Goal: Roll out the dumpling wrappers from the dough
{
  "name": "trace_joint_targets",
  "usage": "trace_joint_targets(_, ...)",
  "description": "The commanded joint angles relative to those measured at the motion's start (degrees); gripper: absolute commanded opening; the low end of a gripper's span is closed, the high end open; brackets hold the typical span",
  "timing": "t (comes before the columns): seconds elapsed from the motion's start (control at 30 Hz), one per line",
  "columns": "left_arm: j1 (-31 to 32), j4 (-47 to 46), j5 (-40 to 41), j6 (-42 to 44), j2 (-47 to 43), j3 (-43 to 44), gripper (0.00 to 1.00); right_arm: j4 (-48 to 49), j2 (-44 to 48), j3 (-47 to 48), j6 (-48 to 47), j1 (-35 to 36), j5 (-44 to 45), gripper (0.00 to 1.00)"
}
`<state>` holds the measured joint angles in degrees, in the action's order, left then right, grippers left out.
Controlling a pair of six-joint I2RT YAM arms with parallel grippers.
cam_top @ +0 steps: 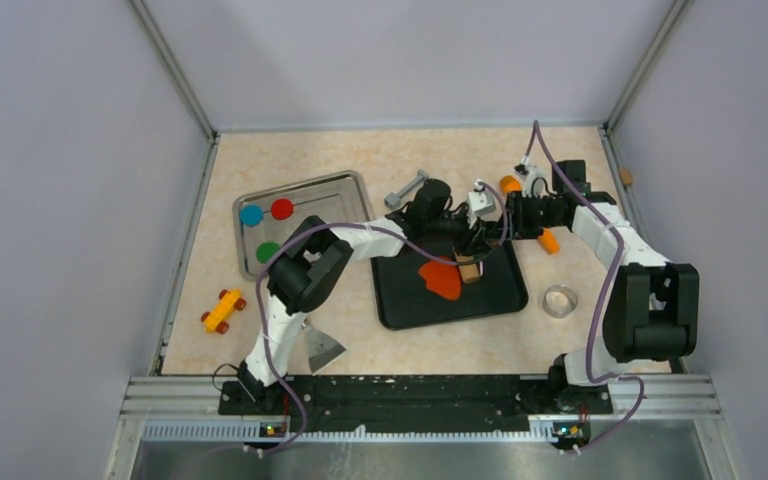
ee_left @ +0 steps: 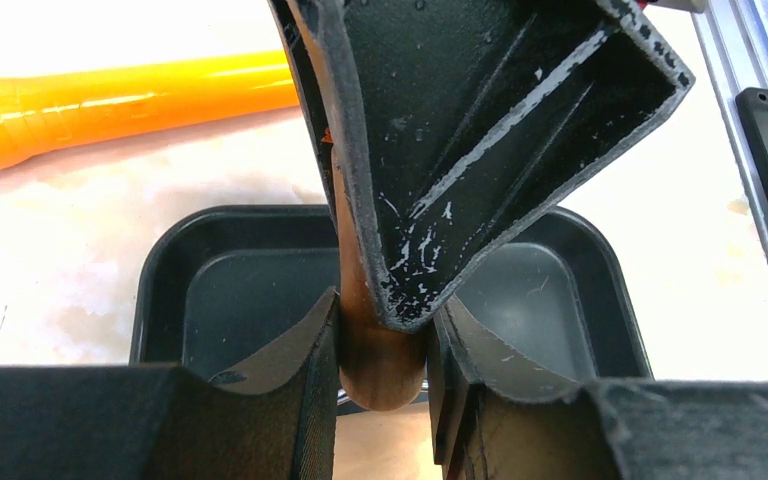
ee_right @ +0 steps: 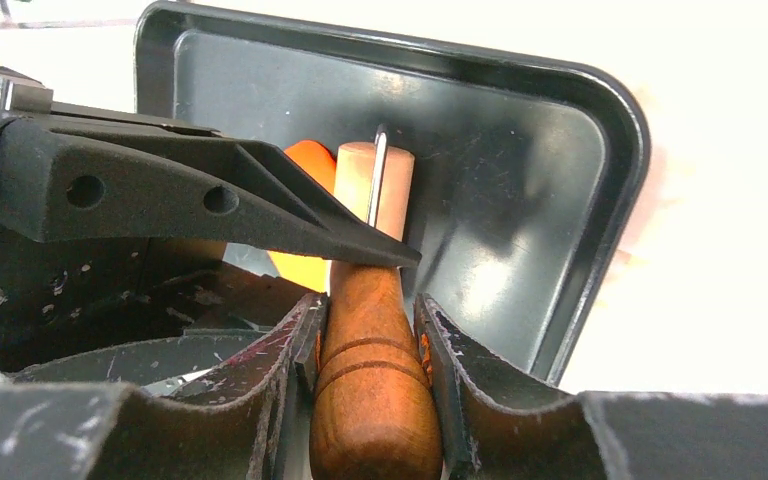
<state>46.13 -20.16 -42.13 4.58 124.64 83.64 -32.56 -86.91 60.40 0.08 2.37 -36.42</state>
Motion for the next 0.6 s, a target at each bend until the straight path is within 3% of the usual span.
trace_joint_targets(0.0, 2.51, 0.12, 1.93, -4.40, 3.58, 2.63, 0.00, -5.39, 1.49, 0.76, -4.63, -0.22, 4.12, 0.00)
trace_joint_targets(0.33, 0.50, 7.17, 0.75, -6.56, -4.54, 5.90, 0.00, -9.42, 5.70, 7.31, -3.19, 1.31, -3.80, 0.00)
trace_joint_targets(0.57, -2.51, 9.40, 3.16, -2.23, -9.01, -1.61, 0.00, -0.91, 2.13, 6.04, 2.03, 5.29, -4.39, 0.00)
